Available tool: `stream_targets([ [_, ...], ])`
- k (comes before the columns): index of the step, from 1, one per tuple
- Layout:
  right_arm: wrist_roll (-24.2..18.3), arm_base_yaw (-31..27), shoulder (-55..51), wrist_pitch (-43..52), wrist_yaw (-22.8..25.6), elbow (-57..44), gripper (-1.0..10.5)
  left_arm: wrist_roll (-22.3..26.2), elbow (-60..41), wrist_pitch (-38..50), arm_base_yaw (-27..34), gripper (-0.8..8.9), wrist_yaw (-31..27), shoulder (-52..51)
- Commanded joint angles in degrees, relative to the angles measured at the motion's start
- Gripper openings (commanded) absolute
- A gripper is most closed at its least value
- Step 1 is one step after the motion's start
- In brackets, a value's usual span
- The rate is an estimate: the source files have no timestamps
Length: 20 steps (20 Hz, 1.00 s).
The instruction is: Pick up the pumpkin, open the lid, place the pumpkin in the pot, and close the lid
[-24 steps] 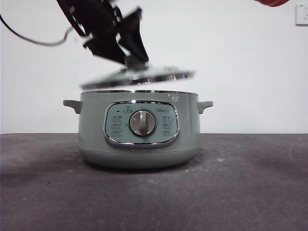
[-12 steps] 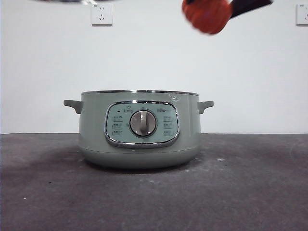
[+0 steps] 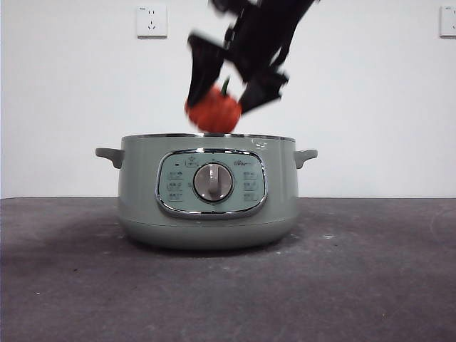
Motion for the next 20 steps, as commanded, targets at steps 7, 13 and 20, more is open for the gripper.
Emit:
stream_targets([
  [7,-6.0,3.0,8.5,0.0,3.9,0.1,-0.1,0.3,0.5,0.1,0.1,-0.12,0.7,-0.9],
  [13,-5.8,3.4,8.8,-5.4,5.5,0.1,4.6,0.4,0.5,-0.4,0.1,-0.12,0.8,-0.9],
  [20,-4.0,3.0,2.6,-3.9,5.8,0.2,6.6,0.4,0.5,-0.3,0.1,-0.12,0.8,-0.8],
])
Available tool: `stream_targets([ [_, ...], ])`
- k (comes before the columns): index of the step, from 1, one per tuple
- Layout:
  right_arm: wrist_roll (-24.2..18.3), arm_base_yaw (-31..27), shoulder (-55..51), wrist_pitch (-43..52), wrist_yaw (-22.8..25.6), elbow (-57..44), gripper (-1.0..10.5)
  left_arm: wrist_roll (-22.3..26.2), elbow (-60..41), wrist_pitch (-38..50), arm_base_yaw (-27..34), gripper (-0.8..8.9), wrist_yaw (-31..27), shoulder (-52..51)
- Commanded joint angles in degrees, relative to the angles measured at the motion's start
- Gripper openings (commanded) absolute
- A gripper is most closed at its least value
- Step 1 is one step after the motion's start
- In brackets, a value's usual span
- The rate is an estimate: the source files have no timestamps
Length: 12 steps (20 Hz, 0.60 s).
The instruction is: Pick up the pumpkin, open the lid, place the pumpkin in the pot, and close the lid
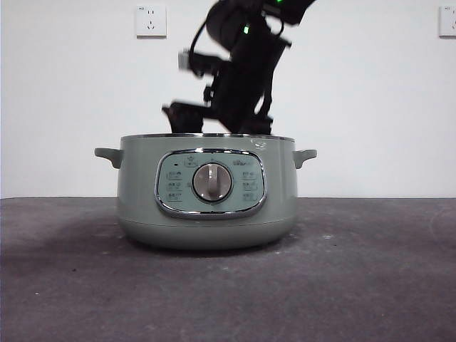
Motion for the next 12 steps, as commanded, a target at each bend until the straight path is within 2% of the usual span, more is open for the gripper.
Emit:
stream_targets([
  [1,0.6,-0.4,-4.9,0.7,0.3,-0.4,6.6,0.4,0.5,2.8,0.1,-0.12,0.3,-0.6],
  [2,1.3,-0.6,-7.9,0.6,0.8,-0.4,6.6,0.4,0.5,3.5,0.1,-0.12,0.4,-0.2],
  [5,5.0,-1.4,-19.9,-2.3,7.4,-0.4,6.6,0.6,0.5,5.3,0.1,-0.12,0.6,2.8],
  [8,6.1,-2.8,-30.8,-5.3,9.1,-0.4,6.6,0.8,0.5,9.4,0.0,-0.12,3.7,7.9],
  [12,6.2,-3.0,-41.4,-8.9,9.1,-0.4,6.6,0.8,0.5,15.8,-0.4,-0.12,4.9,15.9],
])
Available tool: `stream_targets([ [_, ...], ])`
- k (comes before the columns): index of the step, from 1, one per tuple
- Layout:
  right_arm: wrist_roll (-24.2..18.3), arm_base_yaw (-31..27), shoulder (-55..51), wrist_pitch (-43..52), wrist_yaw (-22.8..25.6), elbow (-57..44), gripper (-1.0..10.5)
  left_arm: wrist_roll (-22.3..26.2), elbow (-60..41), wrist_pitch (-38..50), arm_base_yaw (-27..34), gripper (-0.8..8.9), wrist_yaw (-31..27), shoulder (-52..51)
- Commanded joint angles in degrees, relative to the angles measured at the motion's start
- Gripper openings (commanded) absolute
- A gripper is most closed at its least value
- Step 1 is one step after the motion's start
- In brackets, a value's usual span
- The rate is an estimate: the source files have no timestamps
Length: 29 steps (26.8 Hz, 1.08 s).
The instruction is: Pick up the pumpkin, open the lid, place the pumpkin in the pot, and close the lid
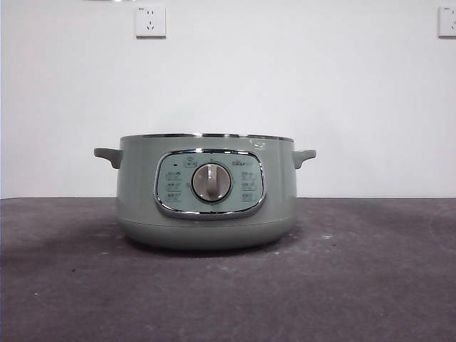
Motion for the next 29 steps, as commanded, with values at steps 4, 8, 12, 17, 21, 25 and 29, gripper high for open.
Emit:
stream_targets([
  [4,0.7,0.3,-7.6,-4.0,-0.3,-0.4,6.6,0.7,0.5,8.3,-1.3,-0.12,0.6,7.8],
  [8,1.2,0.3,-11.1,-7.5,-0.4,-0.4,6.6,0.7,0.5,13.7,-2.1,-0.12,0.6,13.6],
  [12,1.6,0.3,-12.9,-10.7,-0.3,-0.4,6.6,0.7,0.5,18.3,-3.3,-0.12,0.3,18.5],
  [17,1.9,0.3,-13.7,-13.4,-0.3,-0.4,6.6,0.7,0.5,23.7,-4.1,-0.12,0.2,24.2],
  [21,1.9,0.3,-13.7,-15.1,-0.3,-0.4,6.6,0.7,0.5,26.4,-4.5,-0.12,0.2,27.5],
  [25,1.9,0.3,-13.5,-15.5,-0.3,-0.4,6.6,0.7,0.5,28.6,-4.7,-0.12,0.2,30.5],
  [29,1.9,0.3,-13.5,-15.5,-0.3,-0.4,6.6,0.7,0.5,29.1,-4.7,-0.12,0.2,32.4],
])
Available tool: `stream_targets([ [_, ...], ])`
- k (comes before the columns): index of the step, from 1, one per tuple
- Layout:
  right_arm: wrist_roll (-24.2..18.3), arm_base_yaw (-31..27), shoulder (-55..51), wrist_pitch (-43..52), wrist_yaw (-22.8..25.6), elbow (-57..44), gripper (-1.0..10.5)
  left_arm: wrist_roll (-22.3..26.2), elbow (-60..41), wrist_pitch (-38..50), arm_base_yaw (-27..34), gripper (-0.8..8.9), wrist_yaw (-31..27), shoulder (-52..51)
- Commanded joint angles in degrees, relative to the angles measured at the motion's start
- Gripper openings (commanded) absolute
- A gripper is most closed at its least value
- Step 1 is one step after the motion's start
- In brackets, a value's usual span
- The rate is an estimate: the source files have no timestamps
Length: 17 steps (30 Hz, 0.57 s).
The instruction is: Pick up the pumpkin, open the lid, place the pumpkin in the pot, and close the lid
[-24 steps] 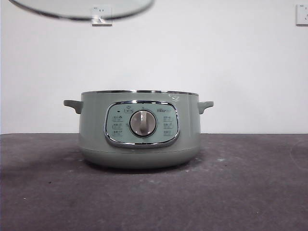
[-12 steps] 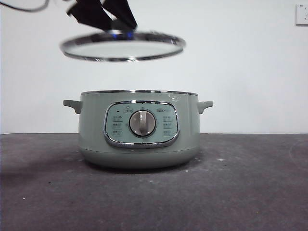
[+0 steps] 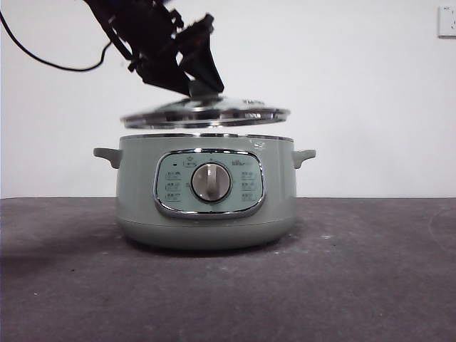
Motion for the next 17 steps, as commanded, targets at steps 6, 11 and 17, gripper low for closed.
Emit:
stream_targets([
  [6,0.6,0.1,0.1,0.3,0.1,-0.4,6.6,0.6,0.5,2.0,-0.4,-0.12,-0.5,1.1],
  [11,0.4,0.1,0.1,0.4,0.2,-0.4,6.6,0.6,0.5,1.7,-1.0,-0.12,-0.9,1.9],
  [17,0.3,0.1,0.1,0.4,0.3,-0.4,6.6,0.6,0.5,0.8,-2.1,-0.12,-1.6,3.1],
])
